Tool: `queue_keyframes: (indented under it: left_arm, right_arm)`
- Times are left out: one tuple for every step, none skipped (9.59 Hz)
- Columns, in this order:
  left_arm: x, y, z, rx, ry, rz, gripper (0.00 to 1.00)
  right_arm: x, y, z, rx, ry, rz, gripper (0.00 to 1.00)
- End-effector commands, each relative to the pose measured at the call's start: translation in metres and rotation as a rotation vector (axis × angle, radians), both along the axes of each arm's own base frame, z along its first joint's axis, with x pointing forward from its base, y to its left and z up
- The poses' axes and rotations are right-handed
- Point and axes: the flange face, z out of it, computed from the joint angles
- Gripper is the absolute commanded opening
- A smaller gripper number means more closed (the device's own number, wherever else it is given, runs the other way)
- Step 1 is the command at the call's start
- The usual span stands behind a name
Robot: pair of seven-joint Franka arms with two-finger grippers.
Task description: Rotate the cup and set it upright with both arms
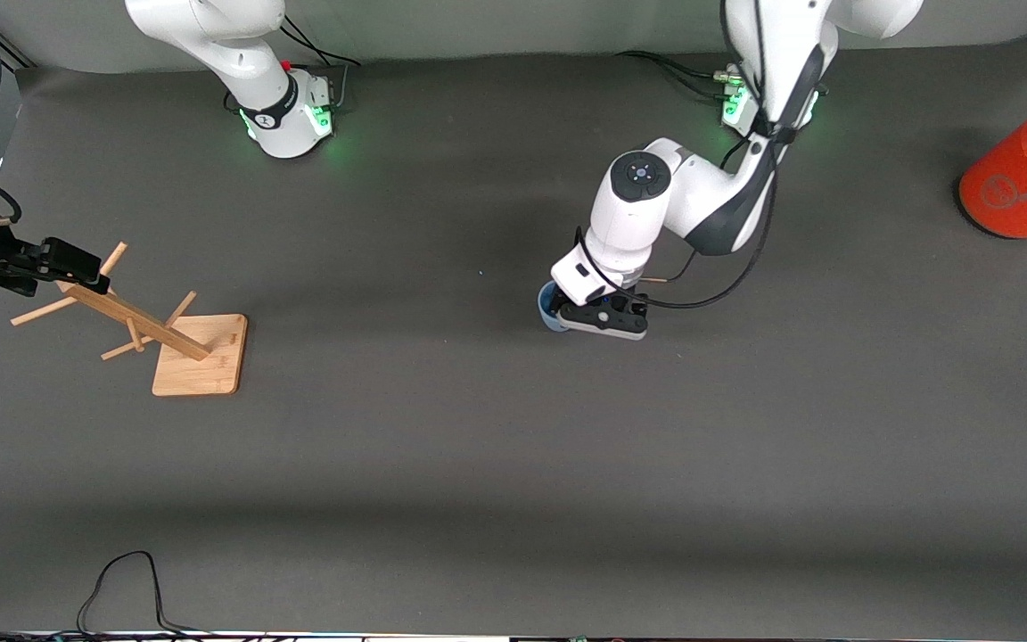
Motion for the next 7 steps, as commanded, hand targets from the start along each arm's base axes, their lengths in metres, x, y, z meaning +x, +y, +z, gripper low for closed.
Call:
queue_keyframes:
  left_arm:
    - [0.049, 0.03, 0.061, 0.066, 0.044, -0.036, 1.0]
    - [0.07, 0.059, 0.082, 0.084, 0.066, -0.047, 1.0]
    - [0.089, 0.092, 0.101, 0.094, 0.083, -0.027, 1.0]
    - [0.107, 0.127, 0.122, 0.098, 0.087, 0.006, 1.0]
    - [0.123, 0.165, 0.139, 0.109, 0.089, 0.002, 1.0]
    - [0.133, 0.201, 0.15, 0.112, 0.093, -0.047, 1.0]
    - [0.131, 0.233, 0.167, 0.12, 0.111, -0.062, 1.0]
  right_arm:
    - [-0.001, -0.002, 0.002, -0.008, -0.006, 0.021, 1.0]
    - [-0.001, -0.002, 0.001, -0.008, -0.005, 0.021, 1.0]
    - [-0.001, -0.002, 0.001, -0.008, -0.005, 0.021, 1.0]
    - [-0.001, -0.002, 0.001, -0.008, -0.005, 0.021, 1.0]
    - [-0.001, -0.002, 0.001, -0.008, -0.005, 0.021, 1.0]
    - [-0.001, -0.002, 0.001, -0.008, -0.005, 0.021, 1.0]
    - [-0.001, -0.002, 0.001, -0.008, -0.005, 0.023, 1.0]
